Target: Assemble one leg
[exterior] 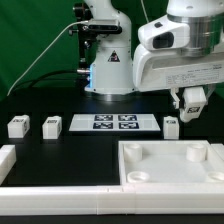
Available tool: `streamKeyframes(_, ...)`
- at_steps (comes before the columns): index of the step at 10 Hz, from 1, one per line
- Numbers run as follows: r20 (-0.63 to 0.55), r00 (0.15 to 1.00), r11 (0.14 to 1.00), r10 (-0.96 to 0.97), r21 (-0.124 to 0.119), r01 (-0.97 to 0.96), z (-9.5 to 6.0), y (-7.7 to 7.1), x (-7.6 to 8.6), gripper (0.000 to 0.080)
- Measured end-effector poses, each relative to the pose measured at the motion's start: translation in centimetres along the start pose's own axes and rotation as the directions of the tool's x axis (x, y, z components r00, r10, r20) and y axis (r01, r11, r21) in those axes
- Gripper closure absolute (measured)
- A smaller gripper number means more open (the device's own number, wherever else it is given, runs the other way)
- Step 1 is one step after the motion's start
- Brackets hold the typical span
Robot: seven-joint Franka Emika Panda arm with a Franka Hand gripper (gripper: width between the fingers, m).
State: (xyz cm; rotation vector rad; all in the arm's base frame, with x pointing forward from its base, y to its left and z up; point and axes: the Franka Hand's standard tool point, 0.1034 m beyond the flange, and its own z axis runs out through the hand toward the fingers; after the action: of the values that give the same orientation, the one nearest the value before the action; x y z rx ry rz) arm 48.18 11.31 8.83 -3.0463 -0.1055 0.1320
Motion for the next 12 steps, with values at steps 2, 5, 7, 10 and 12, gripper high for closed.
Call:
streamKeyframes(2,-0.241,0.971,1.0,-0.009,-0.007,0.008,0.0,0.3,0.3,0.0508)
streamKeyframes(5,-0.204,0.978,0.999,-0.048,-0.017,0.045,-0.7,1.7,1.9,0.0508)
streamKeyframes(7,-0.215,0.975,0.998,-0.059,-0.019,0.056,-0.9,1.7,2.5,0.0508)
streamKeyframes(10,-0.362,0.93,0.998,-0.066,-0.035,0.058,-1.2,2.1,3.2,0.0508)
streamKeyframes(12,-0.464,0.88,0.995,-0.099,-0.065,0.077,0.1,3.2,2.9,0.0508)
